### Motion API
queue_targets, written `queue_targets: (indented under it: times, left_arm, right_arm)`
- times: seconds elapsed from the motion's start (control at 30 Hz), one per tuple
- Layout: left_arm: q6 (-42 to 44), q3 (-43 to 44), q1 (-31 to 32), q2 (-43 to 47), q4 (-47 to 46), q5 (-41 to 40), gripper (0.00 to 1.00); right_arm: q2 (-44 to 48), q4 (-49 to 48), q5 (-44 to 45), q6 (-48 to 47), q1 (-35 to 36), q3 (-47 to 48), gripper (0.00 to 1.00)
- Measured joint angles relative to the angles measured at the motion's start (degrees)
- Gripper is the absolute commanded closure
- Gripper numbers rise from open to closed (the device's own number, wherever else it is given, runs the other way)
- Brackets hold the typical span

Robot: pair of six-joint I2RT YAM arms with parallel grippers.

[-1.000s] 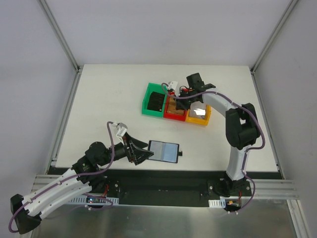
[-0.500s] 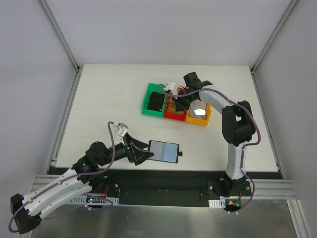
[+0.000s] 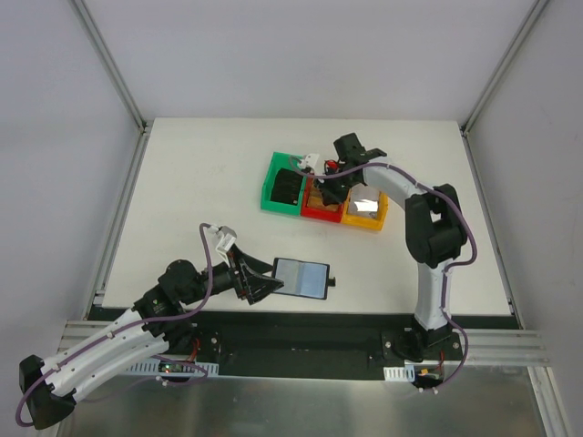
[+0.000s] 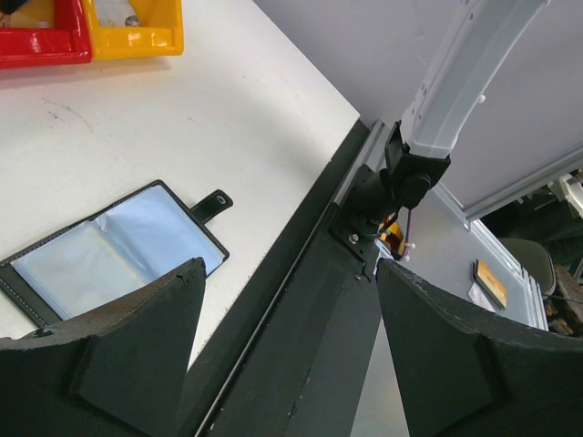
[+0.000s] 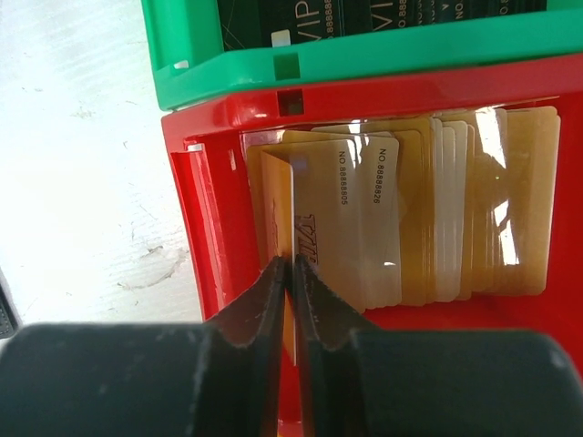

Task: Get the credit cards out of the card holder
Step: Place the credit card in the storage box, then reset both arms

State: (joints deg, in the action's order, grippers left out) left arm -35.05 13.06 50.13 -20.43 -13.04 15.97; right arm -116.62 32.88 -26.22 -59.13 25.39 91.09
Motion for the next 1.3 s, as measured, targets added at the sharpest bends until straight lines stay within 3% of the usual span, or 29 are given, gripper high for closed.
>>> queue_targets:
  times: [1.0, 1.1, 1.23, 1.27, 1.3]
  left_arm:
    - [0.0, -0.48, 0.02, 0.28, 0.02, 0.0, 0.23]
    - [-0.02, -0.48, 0.0, 0.61, 0.04, -0.04, 0.22]
    - [-0.09, -0.48, 0.0, 0.79, 0.09, -0.7, 0.19]
    - [-0.11, -0.48, 0.02, 0.79, 0.11, -1.4, 0.18]
    - [-0.15, -0.48, 0.0, 0.79, 0.15, -2.01, 0.17]
  right_arm:
    - [-0.37, -3.26, 3.19, 6.73, -1.27, 2.12, 0.74]
    - [0.22, -4.66, 3.48, 8.44, -1.42, 2.58, 0.66]
    - [3.96, -8.17, 4.87, 13.4, -1.49, 1.99, 0.48]
    - [5.9, -10.01, 5.35, 15.37, -1.51, 1.25, 0.3]
    - [8.33, -12.09, 5.84, 17.35, -1.51, 0.04, 0.05]
